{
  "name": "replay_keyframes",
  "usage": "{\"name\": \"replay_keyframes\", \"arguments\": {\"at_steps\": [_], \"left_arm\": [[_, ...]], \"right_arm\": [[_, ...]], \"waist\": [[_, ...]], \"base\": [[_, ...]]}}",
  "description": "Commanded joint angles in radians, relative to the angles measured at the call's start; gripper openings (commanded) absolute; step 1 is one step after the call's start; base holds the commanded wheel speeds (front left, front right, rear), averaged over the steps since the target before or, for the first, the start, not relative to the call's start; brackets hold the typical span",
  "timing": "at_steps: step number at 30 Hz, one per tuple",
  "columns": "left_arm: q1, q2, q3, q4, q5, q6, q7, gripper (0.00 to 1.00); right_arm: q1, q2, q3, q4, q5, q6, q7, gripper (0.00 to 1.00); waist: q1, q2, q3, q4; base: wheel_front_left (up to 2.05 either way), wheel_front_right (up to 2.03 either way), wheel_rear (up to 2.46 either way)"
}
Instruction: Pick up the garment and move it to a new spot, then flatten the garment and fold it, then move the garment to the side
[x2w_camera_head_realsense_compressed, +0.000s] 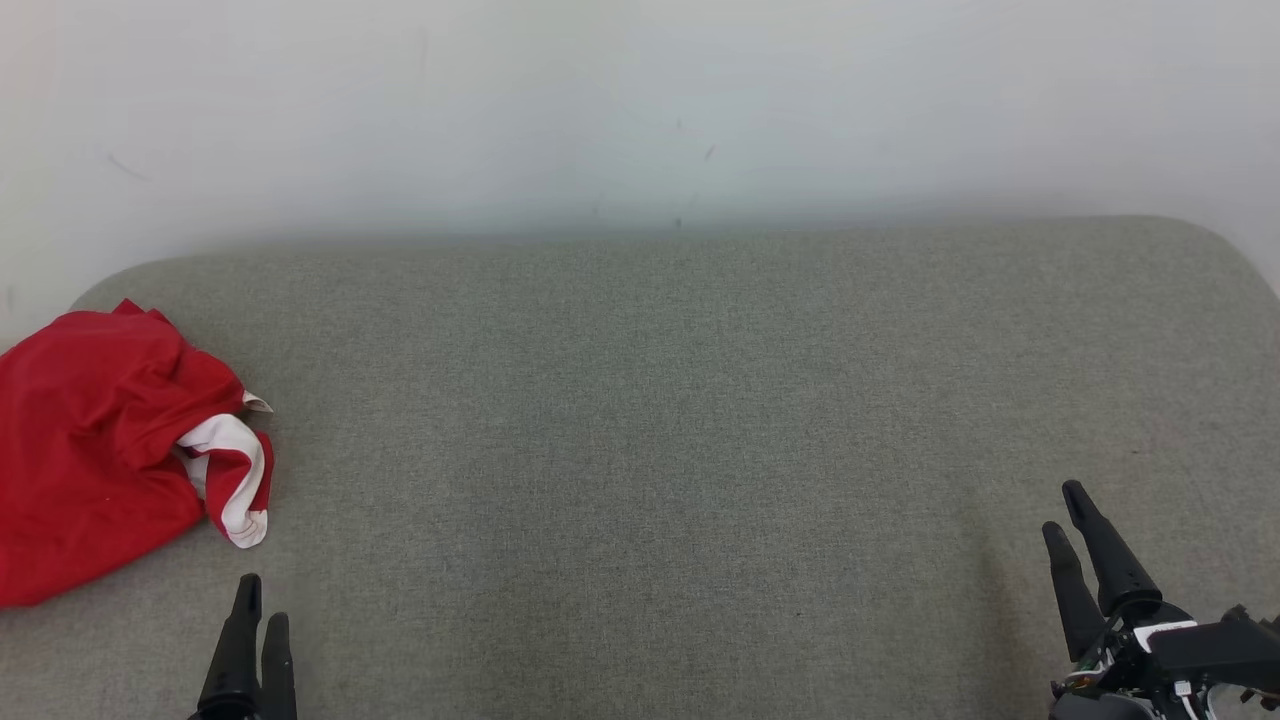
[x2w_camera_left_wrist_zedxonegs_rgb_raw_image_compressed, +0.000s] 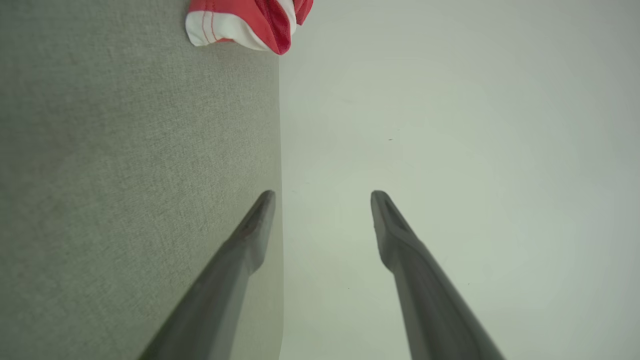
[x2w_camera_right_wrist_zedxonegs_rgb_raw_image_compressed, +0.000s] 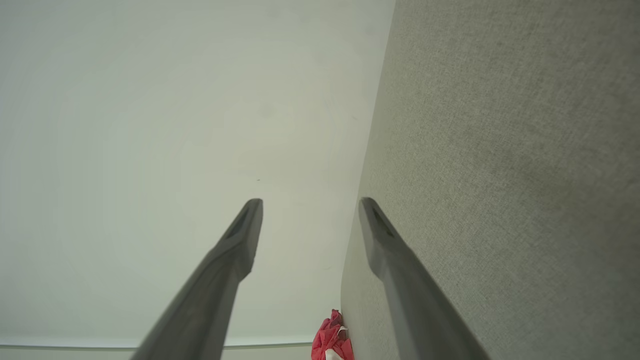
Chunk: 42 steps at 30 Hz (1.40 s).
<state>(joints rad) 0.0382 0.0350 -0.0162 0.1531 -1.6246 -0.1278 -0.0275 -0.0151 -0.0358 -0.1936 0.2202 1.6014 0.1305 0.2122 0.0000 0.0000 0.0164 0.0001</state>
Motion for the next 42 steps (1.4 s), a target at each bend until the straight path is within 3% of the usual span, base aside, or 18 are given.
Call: {"name": "replay_keyframes", "arguments": {"at_steps": [1, 12, 25, 33, 42], "left_arm": [[-0.036, 0.007, -0.005, -0.016, 0.006, -0.002, -0.007, 1.00], [-0.080, 0.031, -0.045, -0.018, 0.093, -0.002, -0.046, 1.00], [-0.117, 0.021, -0.024, -0.037, 0.464, 0.006, -0.082, 1.00], [-0.129, 0.039, -0.061, -0.038, 0.706, 0.049, -0.101, 1.00], [-0.151, 0.074, -0.124, 0.008, 0.925, 0.097, -0.121, 1.00]], "right_arm": [[-0.027, -0.012, 0.004, -0.023, -0.014, 0.000, -0.013, 1.00], [-0.034, -0.051, 0.057, -0.041, -0.117, 0.000, -0.089, 1.00], [-0.031, -0.062, 0.061, -0.131, -0.506, 0.000, -0.161, 1.00], [-0.024, -0.072, 0.092, -0.144, -0.713, 0.000, -0.200, 1.00], [-0.016, -0.068, 0.117, -0.123, -0.870, 0.000, -0.241, 1.00]], "waist": [[0.0000, 0.0000, 0.000, 0.000], [0.0000, 0.0000, -0.002, -0.003], [0.0000, 0.0000, -0.008, -0.011], [0.0000, 0.0000, -0.014, -0.017], [0.0000, 0.0000, -0.018, -0.022]], "base": [[0.00, 0.00, 0.00], [0.00, 0.00, 0.00], [0.00, 0.00, 0.00], [0.00, 0.00, 0.00], [0.00, 0.00, 0.00]]}}
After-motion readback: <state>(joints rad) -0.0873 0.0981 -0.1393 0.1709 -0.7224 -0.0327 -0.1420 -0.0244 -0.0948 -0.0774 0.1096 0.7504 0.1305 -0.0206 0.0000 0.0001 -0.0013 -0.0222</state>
